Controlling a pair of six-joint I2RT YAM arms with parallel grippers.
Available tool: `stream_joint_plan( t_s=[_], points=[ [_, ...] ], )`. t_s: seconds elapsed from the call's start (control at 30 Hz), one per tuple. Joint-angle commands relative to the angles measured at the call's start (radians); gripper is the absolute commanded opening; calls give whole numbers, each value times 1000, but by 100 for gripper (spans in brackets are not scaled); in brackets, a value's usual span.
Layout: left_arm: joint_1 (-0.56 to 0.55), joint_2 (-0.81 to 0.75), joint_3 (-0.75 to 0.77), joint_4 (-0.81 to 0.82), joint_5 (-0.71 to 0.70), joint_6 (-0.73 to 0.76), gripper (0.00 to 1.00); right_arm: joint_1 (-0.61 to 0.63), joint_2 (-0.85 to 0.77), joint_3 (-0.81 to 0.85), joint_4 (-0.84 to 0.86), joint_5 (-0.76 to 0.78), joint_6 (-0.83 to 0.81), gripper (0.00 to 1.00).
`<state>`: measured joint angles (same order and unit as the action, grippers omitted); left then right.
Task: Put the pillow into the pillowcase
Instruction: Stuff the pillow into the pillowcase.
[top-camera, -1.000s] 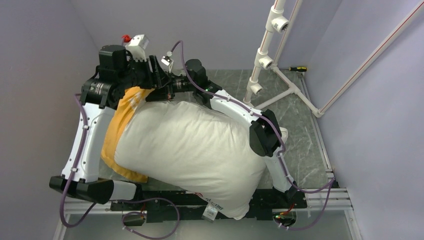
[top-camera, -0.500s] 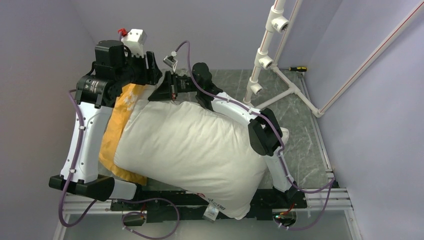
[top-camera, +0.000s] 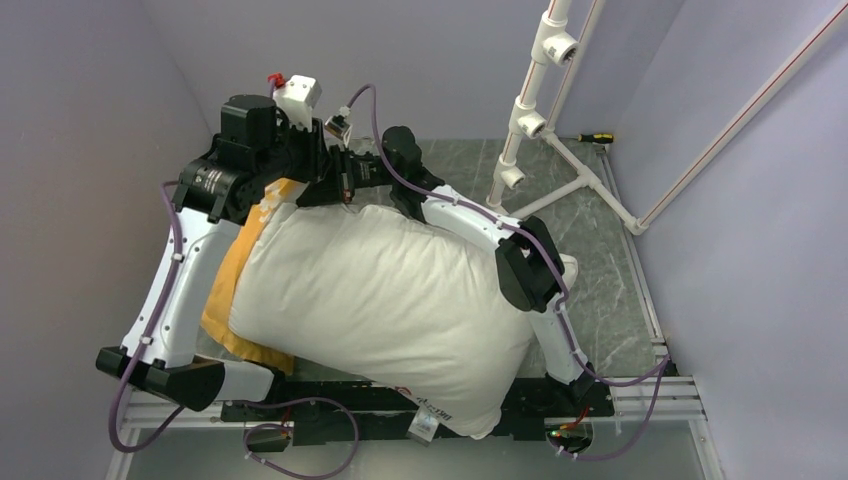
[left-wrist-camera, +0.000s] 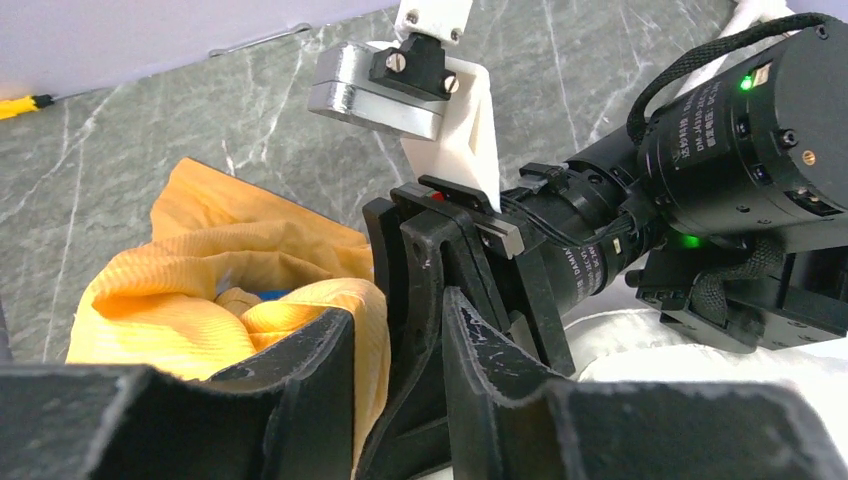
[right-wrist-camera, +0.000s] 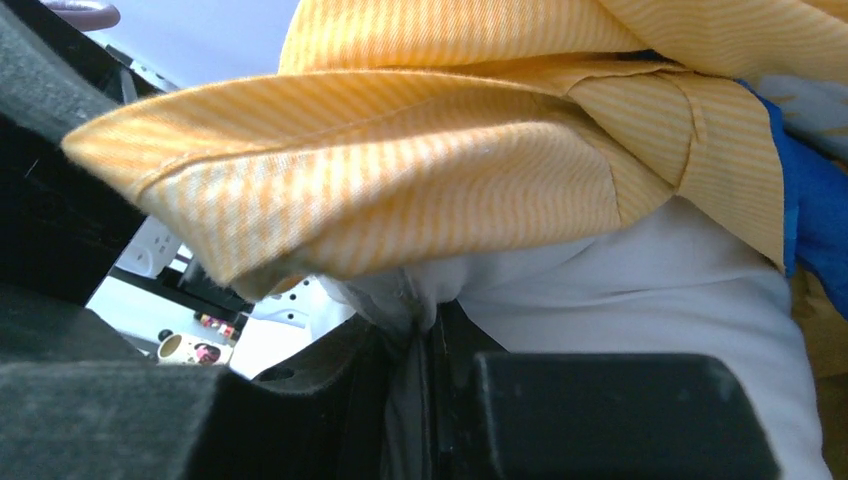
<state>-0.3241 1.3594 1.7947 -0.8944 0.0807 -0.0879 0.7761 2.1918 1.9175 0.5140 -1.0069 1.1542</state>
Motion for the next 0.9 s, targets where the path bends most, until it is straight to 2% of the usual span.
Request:
stream_joint_plan(
  t_s=[0.0, 0.07, 0.13, 0.27, 0.3, 0.37, 0.43, 0.57, 0.7, 0.87],
  points=[
    [8, -53, -71, -74, -170, 44, 40, -20, -110, 79, 150, -27, 28, 23],
    [8, -71, -90, -46, -138, 56, 44, -21, -118, 57, 154, -18, 32, 24],
    [8, -94, -104, -4, -70, 69, 41, -27, -121, 20, 178, 2, 58, 25],
    [8, -141, -124, 55, 73, 42, 33, -61, -92, -71, 386, 62, 257, 24],
    [8, -144, -125, 59, 124, 21, 29, -68, -77, -72, 424, 71, 293, 22],
    [8, -134, -114, 58, 255, -5, 12, -79, -55, -71, 469, 90, 338, 14],
    [7, -115, -99, 58, 367, -27, 0, -97, -41, -78, 503, 117, 373, 0],
    [-4, -100, -102, 28, 431, -35, 0, -152, -70, -111, 458, 167, 350, 0],
    [-25, -109, -167, 125, 518, -33, 0, -200, -119, -149, 301, 196, 231, 0],
    [-92, -34, -154, 197, 525, -29, 5, -240, -179, -247, 168, 317, 128, 0]
  ],
)
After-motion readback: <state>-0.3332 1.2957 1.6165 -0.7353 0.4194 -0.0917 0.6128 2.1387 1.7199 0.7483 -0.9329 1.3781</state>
